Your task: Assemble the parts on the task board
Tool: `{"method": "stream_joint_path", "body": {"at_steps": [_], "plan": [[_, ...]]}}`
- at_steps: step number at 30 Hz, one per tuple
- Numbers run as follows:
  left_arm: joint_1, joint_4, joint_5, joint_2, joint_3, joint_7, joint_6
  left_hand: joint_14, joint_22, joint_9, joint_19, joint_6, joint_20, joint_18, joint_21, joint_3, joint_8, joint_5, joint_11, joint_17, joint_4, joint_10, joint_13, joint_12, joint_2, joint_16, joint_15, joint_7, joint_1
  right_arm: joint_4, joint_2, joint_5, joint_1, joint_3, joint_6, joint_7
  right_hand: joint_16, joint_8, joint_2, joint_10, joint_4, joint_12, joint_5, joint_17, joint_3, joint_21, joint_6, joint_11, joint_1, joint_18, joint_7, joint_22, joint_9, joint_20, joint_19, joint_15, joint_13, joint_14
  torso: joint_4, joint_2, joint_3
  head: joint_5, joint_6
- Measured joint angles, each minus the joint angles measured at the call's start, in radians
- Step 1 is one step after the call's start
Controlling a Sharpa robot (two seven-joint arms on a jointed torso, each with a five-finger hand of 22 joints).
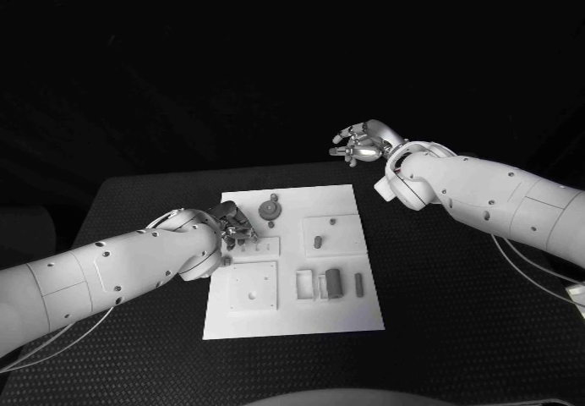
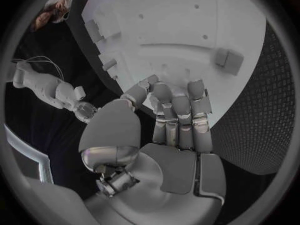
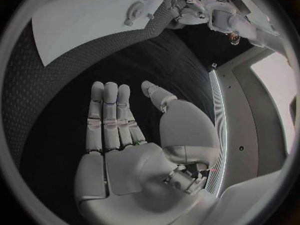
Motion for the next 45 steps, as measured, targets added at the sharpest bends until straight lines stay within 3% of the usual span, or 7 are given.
{"method": "stream_joint_path", "body": {"at_steps": [13,16,25,29,32,38,45], "plan": [[0.0,-0.002,0.004,-0.006,0.002,0.016,-0.03,0.002,0.0,0.001,0.0,0.0,0.0,0.0,0.0,-0.008,-0.005,-0.016,0.0,-0.002,0.008,0.0,-0.004,0.0,-0.001,0.0,-0.001,0.0,0.001,0.001,-0.001,0.001,0.0,0.0,0.0,0.0,-0.004,0.0,0.0,0.0,0.002,0.0,0.0,0.001,-0.003,0.0,-0.001,0.0,0.0,0.0,0.001,0.0,0.0,0.0,0.0,0.0,-0.001,0.0,-0.0005,0.0,0.0,0.001,0.0],[-0.001,0.0,0.012,-0.018,0.032,0.023,-0.028,0.002,0.0,-0.002,0.0,-0.023,0.0,0.0,-0.016,-0.015,-0.018,-0.057,0.008,-0.012,0.021,-0.008,-0.013,-0.014,0.0,-0.016,-0.001,0.009,0.002,0.002,-0.001,0.002,0.0,0.0,0.0,0.0,-0.004,0.0,0.0,0.0,0.003,0.0,0.0,0.001,-0.003,0.0,-0.001,0.0,0.0,0.0,0.001,0.001,0.0,0.0,0.0,0.0,-0.002,0.0,-0.0007,0.0,0.0001,0.001,0.001],[0.046,0.068,0.064,-0.138,0.039,0.041,-0.017,-0.094,-0.024,-0.02,-0.095,-0.104,0.051,0.0,-0.111,-0.022,-0.056,-0.169,0.056,-0.055,0.071,-0.102,-0.065,-0.113,-0.07,-0.109,0.054,0.057,-0.05,0.006,-0.011,0.002,0.0,0.0,0.0,0.0,-0.004,0.0,0.0,0.0,0.002,0.0,0.0,0.001,-0.003,0.0,0.0,0.0,0.0,0.0,0.0,0.001,-0.001,0.0,0.0,-0.003,-0.002,0.003,0.0003,-0.001,0.0003,0.003,0.005],[0.053,0.102,0.079,-0.184,0.038,0.029,0.013,-0.109,-0.037,-0.018,-0.113,-0.119,0.065,0.0,-0.141,-0.067,-0.056,-0.204,0.063,-0.063,0.1,-0.116,-0.079,-0.141,-0.086,-0.131,0.069,0.062,-0.104,0.007,-0.014,0.003,0.0,0.0,0.0,0.0,-0.004,0.0,0.0,0.0,0.002,0.0,0.0,0.002,-0.002,0.0,0.001,0.0,0.0,0.0,-0.001,0.001,-0.001,0.0,0.0,-0.003,-0.002,0.003,0.0012,-0.001,-0.0002,0.005,0.007],[0.053,0.116,0.087,-0.204,0.034,0.008,0.052,-0.122,-0.049,-0.018,-0.126,-0.132,0.075,0.0,-0.167,-0.088,-0.056,-0.255,0.07,-0.069,0.133,-0.124,-0.089,-0.164,-0.102,-0.148,0.082,0.071,-0.148,0.008,-0.017,0.003,0.0,0.0,0.0,0.0,-0.004,0.0,0.0,0.0,0.002,0.0,0.0,0.002,-0.002,0.0,0.001,0.0,0.0,0.0,-0.001,0.001,-0.001,0.0,0.0,-0.003,-0.002,0.003,0.0012,-0.001,-0.0007,0.007,0.007],[0.051,0.12,0.09,-0.239,0.015,-0.033,0.111,-0.13,-0.056,-0.013,-0.133,-0.146,0.082,0.0,-0.188,-0.151,-0.056,-0.258,0.07,-0.069,0.135,-0.131,-0.091,-0.177,-0.087,-0.151,0.089,0.071,-0.19,0.008,-0.019,0.003,0.0,0.0,0.0,-0.001,-0.004,0.0,0.0,0.0,0.002,0.0,0.0,0.002,-0.002,0.0,0.001,0.0,0.0,0.0,-0.001,0.001,-0.001,0.0,0.0,-0.003,-0.003,0.003,0.0007,-0.001,-0.0017,0.012,0.011],[0.051,0.105,0.069,-0.261,-0.039,-0.071,0.151,-0.138,-0.06,-0.013,-0.14,-0.156,0.089,0.0,-0.202,-0.172,-0.056,-0.258,0.072,-0.069,0.136,-0.139,-0.092,-0.185,-0.094,-0.157,0.098,0.073,-0.205,0.008,-0.02,0.003,0.0,0.0,0.0,-0.001,-0.004,0.0,0.0,0.0,0.002,0.0,0.0,0.003,-0.002,0.0,0.001,0.0,0.0,0.0,-0.001,0.002,-0.001,0.0,0.0,-0.003,-0.002,0.003,0.0005,-0.001,-0.0019,0.017,0.011]]}}
